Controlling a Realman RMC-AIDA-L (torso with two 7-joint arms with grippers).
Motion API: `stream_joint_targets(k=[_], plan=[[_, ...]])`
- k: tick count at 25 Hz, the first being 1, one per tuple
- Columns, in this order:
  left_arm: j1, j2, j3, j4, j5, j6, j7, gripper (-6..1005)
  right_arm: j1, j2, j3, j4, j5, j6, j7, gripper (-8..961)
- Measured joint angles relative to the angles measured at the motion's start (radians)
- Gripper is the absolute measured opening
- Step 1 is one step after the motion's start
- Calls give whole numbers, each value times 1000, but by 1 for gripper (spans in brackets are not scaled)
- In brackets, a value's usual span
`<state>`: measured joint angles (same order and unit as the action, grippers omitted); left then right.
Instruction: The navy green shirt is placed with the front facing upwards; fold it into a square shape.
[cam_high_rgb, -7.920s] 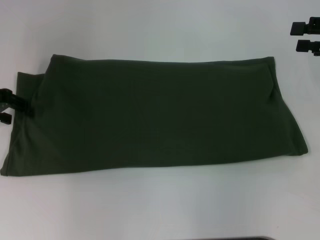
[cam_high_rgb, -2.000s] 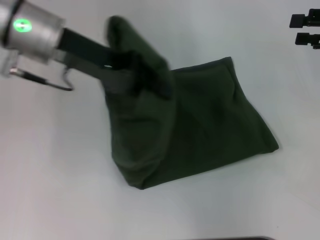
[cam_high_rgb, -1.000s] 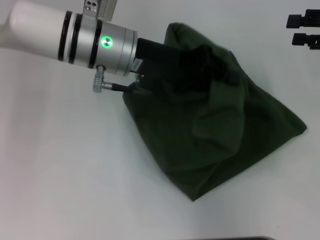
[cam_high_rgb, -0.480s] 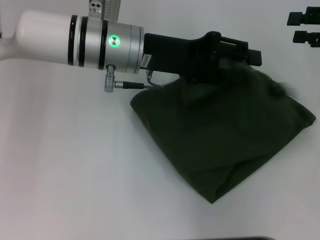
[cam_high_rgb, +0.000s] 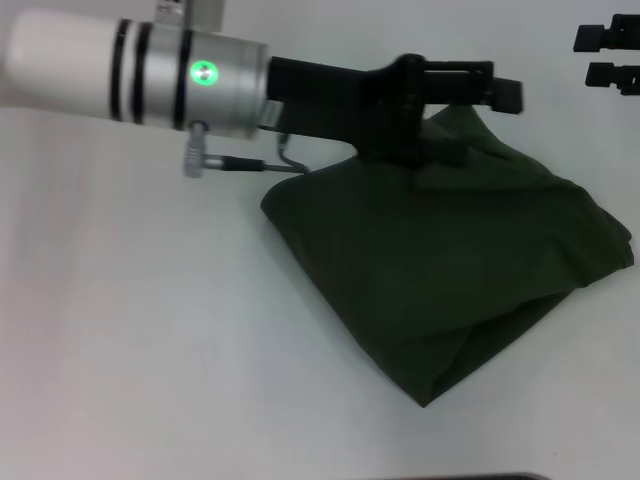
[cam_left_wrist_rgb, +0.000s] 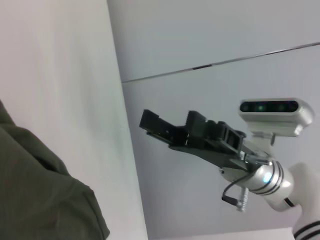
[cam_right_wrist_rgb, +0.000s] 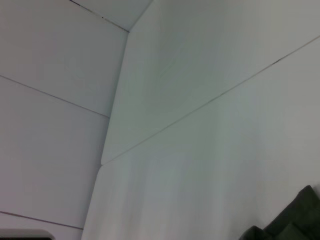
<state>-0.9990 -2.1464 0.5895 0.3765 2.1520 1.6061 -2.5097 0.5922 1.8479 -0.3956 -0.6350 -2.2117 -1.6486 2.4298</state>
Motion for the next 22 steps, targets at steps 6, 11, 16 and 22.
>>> stream_joint_targets(k=[6,11,16,22], plan=[[78,67,74,108,10,117,11,933,9,-17,-71,-8,-5,-3,-6,735],[193,124,230,238,12,152,22,934,34,-28,-114,-12,-5,-2,-55,737],[303,146,280,341,18,163,66,932,67,-32,-191,-48,-7,14,-74,738],[326,149,283,355,19,195,130,929,103,-6,-361,-134,-13,51,-110,738]])
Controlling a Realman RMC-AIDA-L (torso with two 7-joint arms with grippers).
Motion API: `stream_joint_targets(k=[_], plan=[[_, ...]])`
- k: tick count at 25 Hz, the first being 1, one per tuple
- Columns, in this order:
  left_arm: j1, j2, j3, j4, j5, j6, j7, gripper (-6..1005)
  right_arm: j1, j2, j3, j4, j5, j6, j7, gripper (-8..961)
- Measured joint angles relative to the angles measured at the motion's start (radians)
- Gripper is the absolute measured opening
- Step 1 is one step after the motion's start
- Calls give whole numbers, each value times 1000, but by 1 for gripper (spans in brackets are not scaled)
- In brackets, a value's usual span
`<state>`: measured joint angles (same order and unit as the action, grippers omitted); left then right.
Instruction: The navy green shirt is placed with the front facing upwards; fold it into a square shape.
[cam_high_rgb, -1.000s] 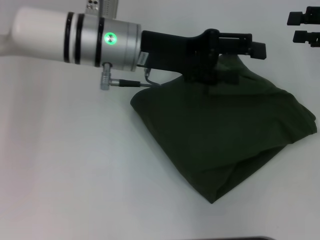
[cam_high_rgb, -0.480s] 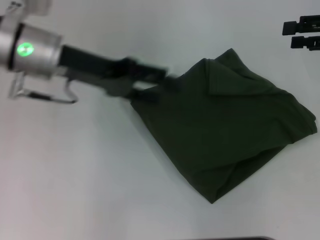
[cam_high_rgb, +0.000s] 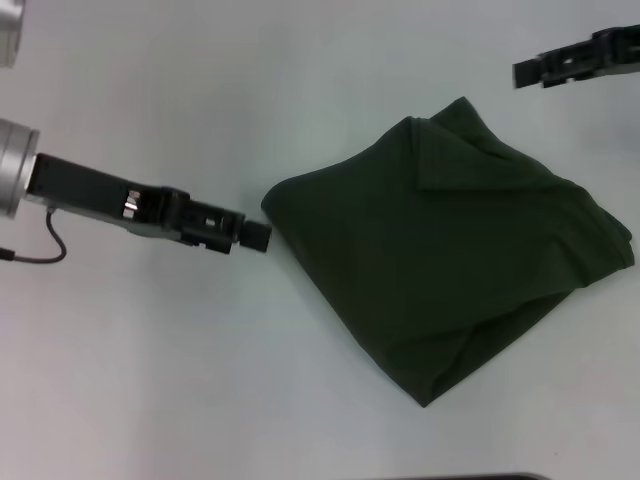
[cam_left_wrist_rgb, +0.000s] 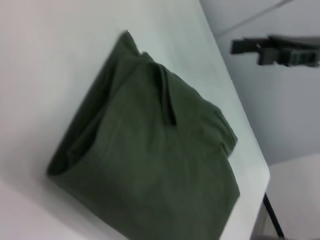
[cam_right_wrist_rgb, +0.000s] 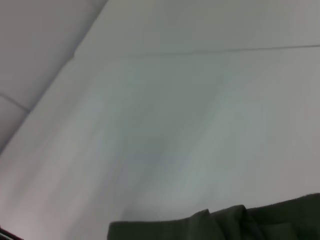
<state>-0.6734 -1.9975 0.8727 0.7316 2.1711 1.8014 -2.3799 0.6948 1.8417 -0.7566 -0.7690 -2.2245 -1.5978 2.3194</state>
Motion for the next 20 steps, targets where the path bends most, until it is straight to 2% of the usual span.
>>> stream_joint_targets(k=[3,8,13,14,15,20], plan=[[1,-12,7,-4,3,4,21,928,33,12,-40,-7,-39,15,-4,739],[-1,-36,9,-65,6,-103,-126,925,58,29,-39,-8,-84,31,14,739],[0,-76,9,-149,6,-248,-219,922,53,29,-31,-9,-85,45,16,739],[-5,-92,12,-172,7,-268,-224,922,51,29,-31,-9,-84,46,16,738],[-5,-92,12,-172,7,-268,-224,921,49,28,-31,-9,-83,46,17,737],[-22,-127,42,-191,9,-309,-233,919,45,27,-24,-10,-84,47,17,735]])
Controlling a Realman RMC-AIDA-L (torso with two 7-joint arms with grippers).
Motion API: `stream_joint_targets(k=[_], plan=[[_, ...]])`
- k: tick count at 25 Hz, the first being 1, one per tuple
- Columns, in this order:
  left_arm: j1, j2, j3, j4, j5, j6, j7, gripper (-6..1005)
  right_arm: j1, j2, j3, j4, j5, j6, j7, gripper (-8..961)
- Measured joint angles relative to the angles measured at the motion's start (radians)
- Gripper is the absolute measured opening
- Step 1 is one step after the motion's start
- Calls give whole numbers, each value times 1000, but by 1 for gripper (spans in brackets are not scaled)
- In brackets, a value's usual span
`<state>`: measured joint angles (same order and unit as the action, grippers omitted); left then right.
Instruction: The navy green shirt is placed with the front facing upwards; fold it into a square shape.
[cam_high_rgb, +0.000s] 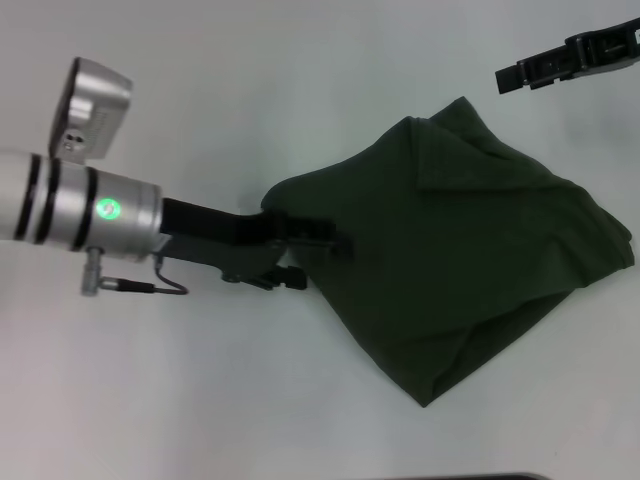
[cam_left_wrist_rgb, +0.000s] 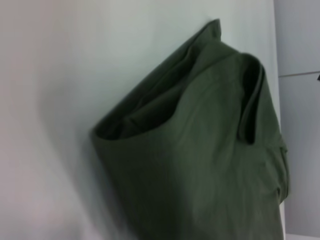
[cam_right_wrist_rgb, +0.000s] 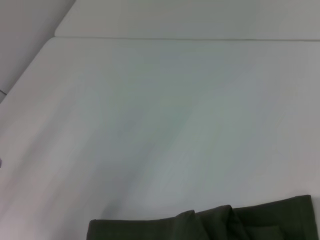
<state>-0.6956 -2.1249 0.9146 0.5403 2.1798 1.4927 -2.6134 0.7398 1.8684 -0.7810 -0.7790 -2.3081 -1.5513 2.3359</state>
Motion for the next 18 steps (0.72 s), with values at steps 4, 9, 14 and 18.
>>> stream_joint_targets(k=[4,9,14,18], plan=[[-17,-11,15,-20,4,-31,-8,916,-1,1,5,0,-2,0,-1,733],[-24,-9,18,-38,11,-67,-25,914,-2,0,7,0,-3,1,-2,733],[-29,-21,35,-40,12,-92,-25,911,-2,0,20,0,-3,1,-5,734],[-45,-29,49,-51,12,-106,-28,909,-2,0,24,0,-1,0,-6,734]])
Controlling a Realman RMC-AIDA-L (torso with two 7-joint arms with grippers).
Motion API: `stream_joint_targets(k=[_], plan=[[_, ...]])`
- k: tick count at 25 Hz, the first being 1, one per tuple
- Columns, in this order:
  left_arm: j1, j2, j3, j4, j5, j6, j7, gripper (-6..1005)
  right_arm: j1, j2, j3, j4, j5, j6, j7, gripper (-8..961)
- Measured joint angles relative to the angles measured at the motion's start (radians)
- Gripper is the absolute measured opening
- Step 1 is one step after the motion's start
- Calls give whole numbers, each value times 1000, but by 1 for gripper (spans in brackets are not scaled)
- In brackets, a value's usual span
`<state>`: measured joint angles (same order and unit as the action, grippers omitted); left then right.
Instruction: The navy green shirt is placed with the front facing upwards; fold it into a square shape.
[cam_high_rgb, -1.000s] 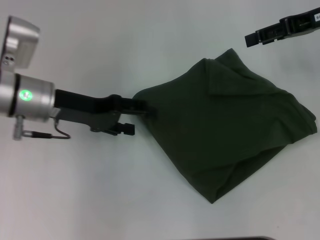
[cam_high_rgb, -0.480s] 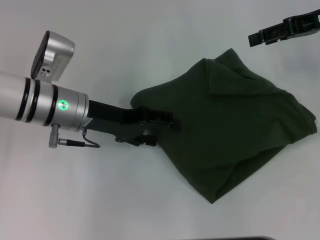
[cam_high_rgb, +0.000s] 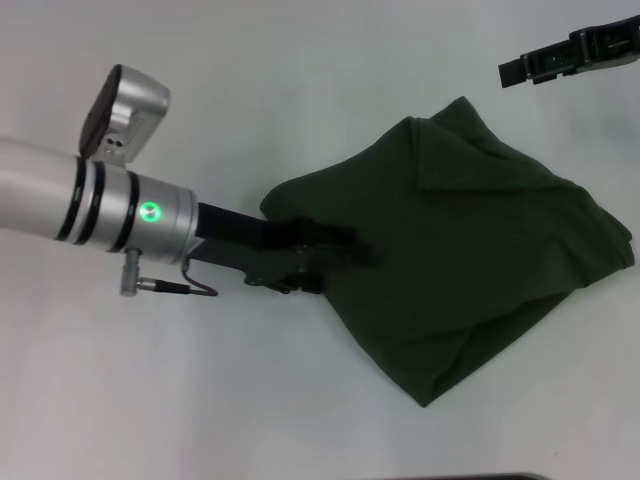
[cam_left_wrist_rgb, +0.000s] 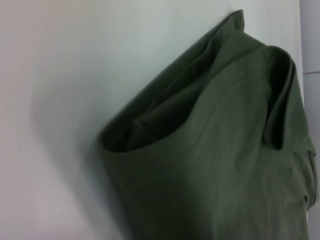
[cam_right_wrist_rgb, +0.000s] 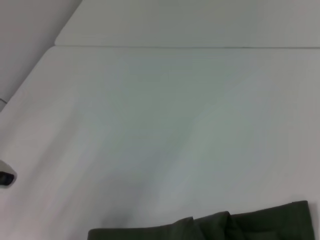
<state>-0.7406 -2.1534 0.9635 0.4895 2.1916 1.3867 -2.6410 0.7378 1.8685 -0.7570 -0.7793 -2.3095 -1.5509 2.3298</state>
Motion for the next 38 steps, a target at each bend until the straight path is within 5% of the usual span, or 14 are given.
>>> stream_joint_targets(k=[13,23,29,31,38], plan=[[-48,1,28,-7,0,-19,35,902,-14,0,24,3,1,1,5,733],[-46,1,32,-7,7,-4,38,475,-15,-2,58,6,3,-5,5,733],[-16,21,10,22,-3,14,45,272,-15,-4,58,9,4,-6,5,734],[-4,33,2,34,-13,17,42,37,-15,-4,58,10,4,-6,5,734],[4,46,-16,41,-20,29,48,23,-15,-3,63,11,4,-1,7,734]])
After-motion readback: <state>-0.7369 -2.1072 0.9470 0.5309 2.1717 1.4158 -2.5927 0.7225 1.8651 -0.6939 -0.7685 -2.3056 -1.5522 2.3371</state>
